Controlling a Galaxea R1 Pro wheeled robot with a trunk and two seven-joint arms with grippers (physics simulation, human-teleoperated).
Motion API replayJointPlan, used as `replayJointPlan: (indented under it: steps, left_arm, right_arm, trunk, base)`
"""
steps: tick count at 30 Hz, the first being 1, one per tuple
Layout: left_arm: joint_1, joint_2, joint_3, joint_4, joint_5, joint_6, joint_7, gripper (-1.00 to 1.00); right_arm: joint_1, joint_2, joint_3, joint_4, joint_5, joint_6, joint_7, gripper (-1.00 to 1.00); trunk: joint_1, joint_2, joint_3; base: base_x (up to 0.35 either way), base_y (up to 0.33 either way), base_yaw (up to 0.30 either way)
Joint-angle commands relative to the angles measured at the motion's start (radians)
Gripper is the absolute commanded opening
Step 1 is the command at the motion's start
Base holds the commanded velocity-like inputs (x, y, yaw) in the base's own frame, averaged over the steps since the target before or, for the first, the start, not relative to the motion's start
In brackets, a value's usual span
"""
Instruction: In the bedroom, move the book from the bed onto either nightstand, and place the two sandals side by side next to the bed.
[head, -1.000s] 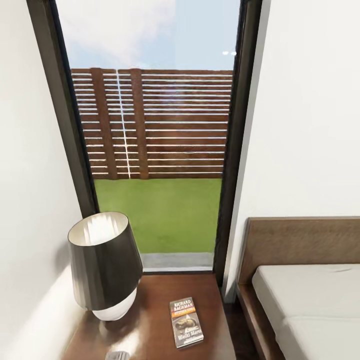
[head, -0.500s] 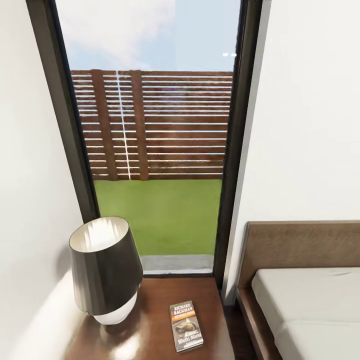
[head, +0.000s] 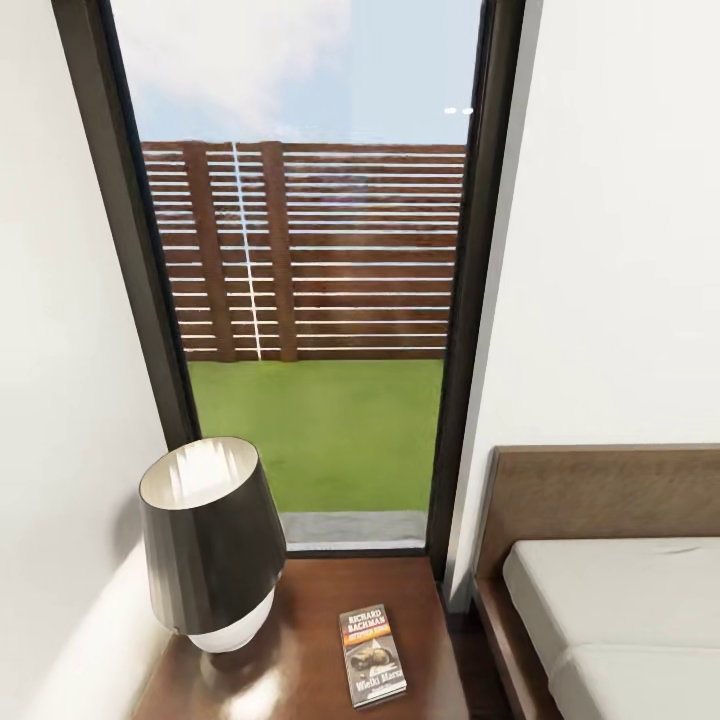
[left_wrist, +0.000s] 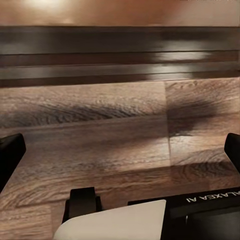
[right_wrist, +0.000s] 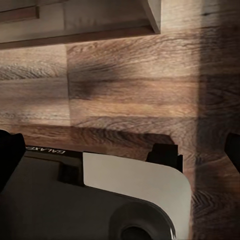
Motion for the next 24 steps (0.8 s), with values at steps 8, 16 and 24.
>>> replayJointPlan:
  steps: [8,16,24]
  left_arm:
    - [0.000,0.000,0.010,0.001,-0.007,-0.002,-0.001,1.00]
    - [0.000,0.000,0.010,0.001,-0.008,-0.002,-0.001,1.00]
    - [0.000,0.000,0.009,0.001,-0.009,-0.003,-0.001,1.00]
  right_arm:
    - [-0.002,0.000,0.009,0.004,-0.010,-0.006,0.004,1.00]
    - [-0.002,0.000,0.009,0.004,-0.009,-0.006,0.004,1.00]
    - [-0.002,0.000,0.009,0.004,-0.009,-0.006,0.004,1.00]
  trunk:
    - [0.000,-0.001,-0.001]
    - [0.000,-0.001,-0.001]
    - [0.000,-0.001,-0.001]
  base:
    - [0.000,0.000,0.000]
    - [0.000,0.000,0.000]
    - [0.000,0.000,0.000]
